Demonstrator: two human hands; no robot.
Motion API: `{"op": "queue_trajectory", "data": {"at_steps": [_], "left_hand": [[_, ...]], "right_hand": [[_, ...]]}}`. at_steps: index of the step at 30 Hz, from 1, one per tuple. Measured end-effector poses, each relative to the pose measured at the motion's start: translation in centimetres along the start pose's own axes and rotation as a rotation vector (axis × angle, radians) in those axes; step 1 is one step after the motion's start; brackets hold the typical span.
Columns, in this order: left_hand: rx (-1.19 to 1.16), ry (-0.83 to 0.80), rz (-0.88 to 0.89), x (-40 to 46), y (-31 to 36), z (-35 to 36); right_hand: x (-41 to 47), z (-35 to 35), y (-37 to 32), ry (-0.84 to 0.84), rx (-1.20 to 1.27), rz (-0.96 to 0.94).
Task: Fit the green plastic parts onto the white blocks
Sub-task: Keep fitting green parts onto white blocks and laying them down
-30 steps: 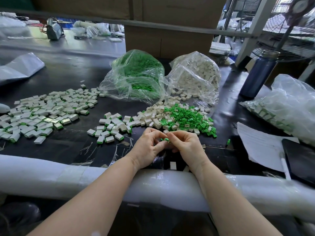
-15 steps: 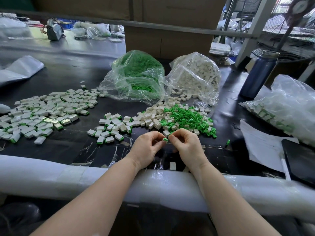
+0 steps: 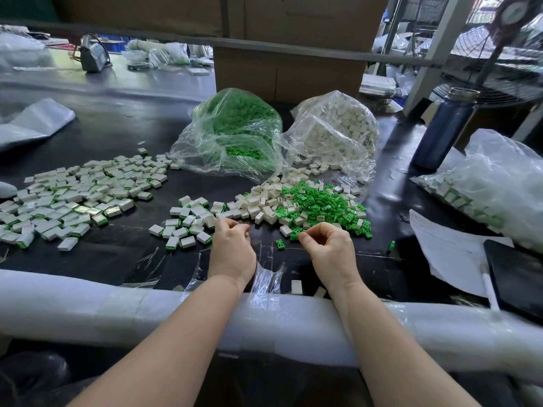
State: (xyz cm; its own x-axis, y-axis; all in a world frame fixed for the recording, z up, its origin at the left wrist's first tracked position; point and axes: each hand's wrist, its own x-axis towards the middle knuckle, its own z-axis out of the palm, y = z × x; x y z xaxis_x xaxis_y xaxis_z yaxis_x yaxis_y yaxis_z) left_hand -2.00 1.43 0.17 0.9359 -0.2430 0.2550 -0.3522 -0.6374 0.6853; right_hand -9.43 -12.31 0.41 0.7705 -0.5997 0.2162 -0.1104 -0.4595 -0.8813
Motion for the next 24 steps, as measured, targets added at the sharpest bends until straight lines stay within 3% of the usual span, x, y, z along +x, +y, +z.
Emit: {"op": "queue_trajectory", "data": {"at_steps": [10, 18, 24], "left_hand": [[0.258, -0.058, -0.056, -0.2, 0.1, 0.4], [0.287, -0.099, 0.244, -0.7, 0.5, 0.4], [0.264, -0.155, 0.251, -0.7, 0.4, 0.5]], "right_hand": [[0.1, 0.1, 0.2, -0.014, -0.213, 0.000], [-0.1, 0.8, 0.1, -0.182, -0.473, -0.088], [0.0, 1.0, 0.1, -0.243, -0.612, -0.112]]}}
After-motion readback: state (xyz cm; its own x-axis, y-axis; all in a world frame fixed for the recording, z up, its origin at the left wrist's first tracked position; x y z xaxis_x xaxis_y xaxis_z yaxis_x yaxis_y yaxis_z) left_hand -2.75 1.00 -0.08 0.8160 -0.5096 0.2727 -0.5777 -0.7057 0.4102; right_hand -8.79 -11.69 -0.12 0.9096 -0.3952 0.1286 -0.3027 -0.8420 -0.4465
